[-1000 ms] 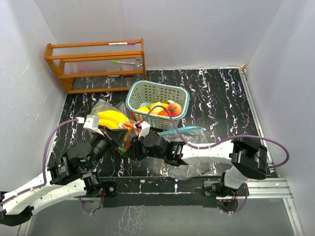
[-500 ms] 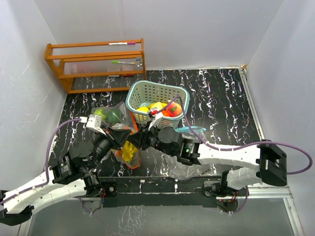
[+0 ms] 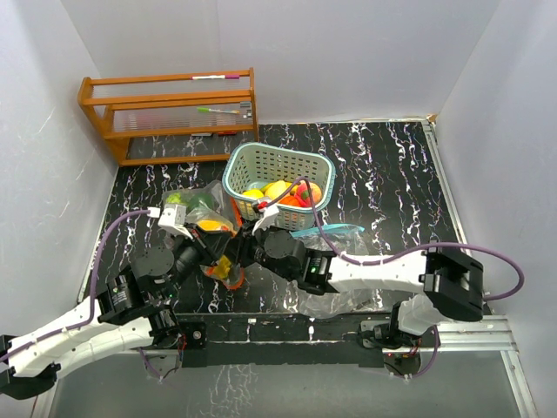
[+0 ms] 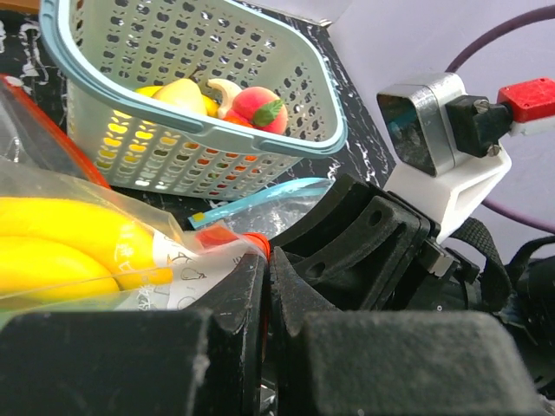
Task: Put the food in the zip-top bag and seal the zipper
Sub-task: Place the fake vegetable in the zipper food storage bag.
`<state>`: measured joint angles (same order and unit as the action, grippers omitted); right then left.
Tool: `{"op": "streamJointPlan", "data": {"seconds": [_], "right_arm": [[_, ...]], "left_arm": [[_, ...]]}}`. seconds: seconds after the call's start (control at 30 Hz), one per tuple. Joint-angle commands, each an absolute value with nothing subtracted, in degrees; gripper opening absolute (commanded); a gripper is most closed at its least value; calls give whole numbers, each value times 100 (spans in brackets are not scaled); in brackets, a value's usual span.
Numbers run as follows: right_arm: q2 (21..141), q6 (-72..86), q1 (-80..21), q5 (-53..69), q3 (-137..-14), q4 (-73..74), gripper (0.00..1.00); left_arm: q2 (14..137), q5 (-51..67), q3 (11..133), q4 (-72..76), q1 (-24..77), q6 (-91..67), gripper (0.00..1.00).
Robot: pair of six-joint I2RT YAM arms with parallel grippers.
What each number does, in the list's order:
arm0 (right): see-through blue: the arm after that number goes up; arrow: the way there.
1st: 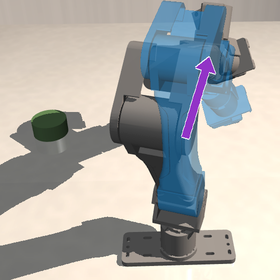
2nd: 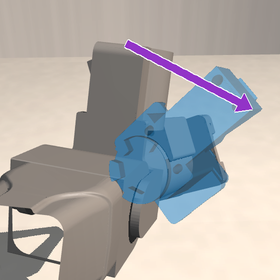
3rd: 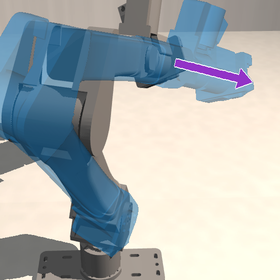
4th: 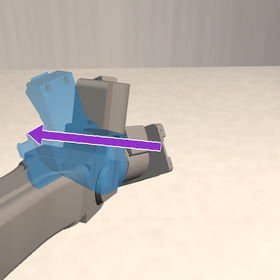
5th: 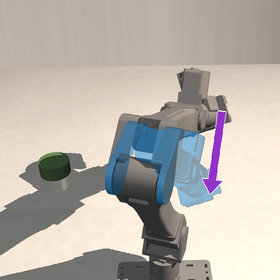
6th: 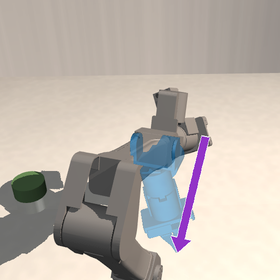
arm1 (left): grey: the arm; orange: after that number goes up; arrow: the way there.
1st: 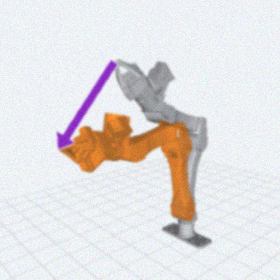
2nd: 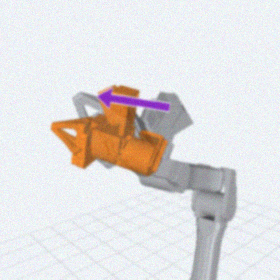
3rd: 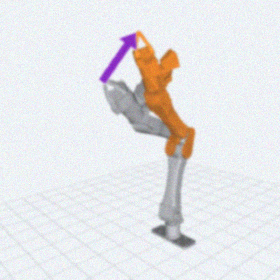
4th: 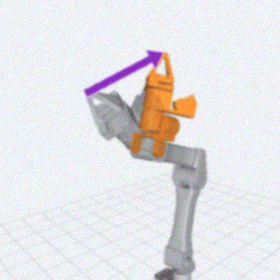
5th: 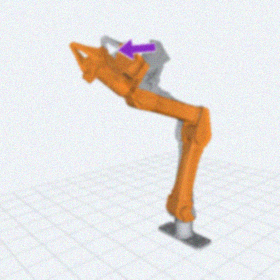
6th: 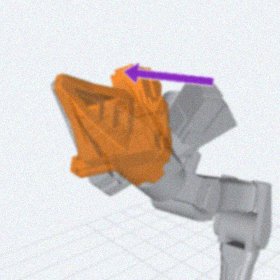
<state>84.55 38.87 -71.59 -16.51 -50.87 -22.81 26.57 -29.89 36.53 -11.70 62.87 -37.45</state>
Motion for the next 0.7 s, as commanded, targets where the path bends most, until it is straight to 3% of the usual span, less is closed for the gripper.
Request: {"op": "streamJointPlan", "data": {"seconds": [0.0, 0.13, 0.27, 0.43, 0.67], "right_arm": [[8855, 3671, -7192, -2642, -5417, -2716, 14], [9067, 3553, -7192, -3518, -5582, -2745, 17], [9143, 3519, -7189, -4175, -5746, -2540, 41], [8868, 3245, -7185, -3848, -5689, -2476, 70], [8225, 3179, -7198, -2362, -5556, -1723, 76]], "left_arm": [[2568, -2776, 3787, -747, 6319, -3830, 0], [2495, -2786, 3799, -832, 6319, -3870, 0], [2423, -2818, 3820, -954, 6319, -3893, 0], [2349, -2885, 3831, -1019, 6319, -3894, 0], [2397, -2916, 3806, -993, 6319, -3858, 0]]}}
